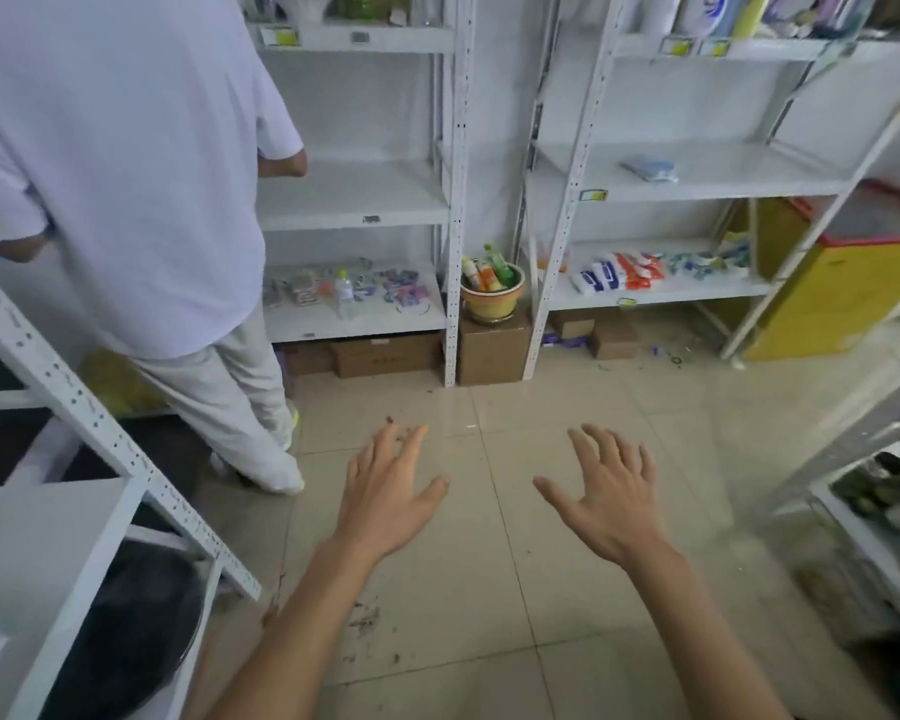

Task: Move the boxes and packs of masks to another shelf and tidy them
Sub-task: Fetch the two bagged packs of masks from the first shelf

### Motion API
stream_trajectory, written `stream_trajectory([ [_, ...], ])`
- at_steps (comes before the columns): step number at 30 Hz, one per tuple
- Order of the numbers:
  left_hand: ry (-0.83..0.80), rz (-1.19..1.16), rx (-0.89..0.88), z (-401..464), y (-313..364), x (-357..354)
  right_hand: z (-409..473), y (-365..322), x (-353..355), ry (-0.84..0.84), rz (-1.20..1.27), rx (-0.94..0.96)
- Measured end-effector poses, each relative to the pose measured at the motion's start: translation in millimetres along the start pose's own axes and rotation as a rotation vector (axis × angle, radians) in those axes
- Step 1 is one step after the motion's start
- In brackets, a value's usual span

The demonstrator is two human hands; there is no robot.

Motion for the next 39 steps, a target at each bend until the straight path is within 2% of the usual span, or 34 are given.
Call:
stream_trajectory([
  [8,-0.017,-0.007,-0.140,99.7,69.8,-3.7,37.2,51.8,20.9,0.085,0.048,-0.135],
  [14,0.010,-0.014,-0.197,172.1,126.1,1.6,87.2,100.1,31.8,-0.006,0.023,-0.164],
  [20,0.000,-0.011,-0.233,226.8,161.3,1.8,139.7,135.8,48.5,-0.014,0.023,-0.197],
  [29,0.035,-0.041,-0.411,335.5,219.4,13.8,210.4,187.8,79.1,0.077,0.053,-0.336],
  [35,-0.021,-0.016,-0.437,397.2,266.2,-8.9,233.4,238.4,83.3,0.077,0.121,-0.417],
  [39,-0.025,-0.022,-0.452,436.0,317.4,-22.5,261.2,271.8,102.2,0.150,0.126,-0.419],
])
Point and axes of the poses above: each hand's wrist, its own z-axis towards the middle knuckle, its own x-axis out of the back of the hand, y = z × x, the point moved 7 cm from there along z, towards the middle knuckle, and after that the axes turned 11 degrees about -y, right-handed, at the moved point
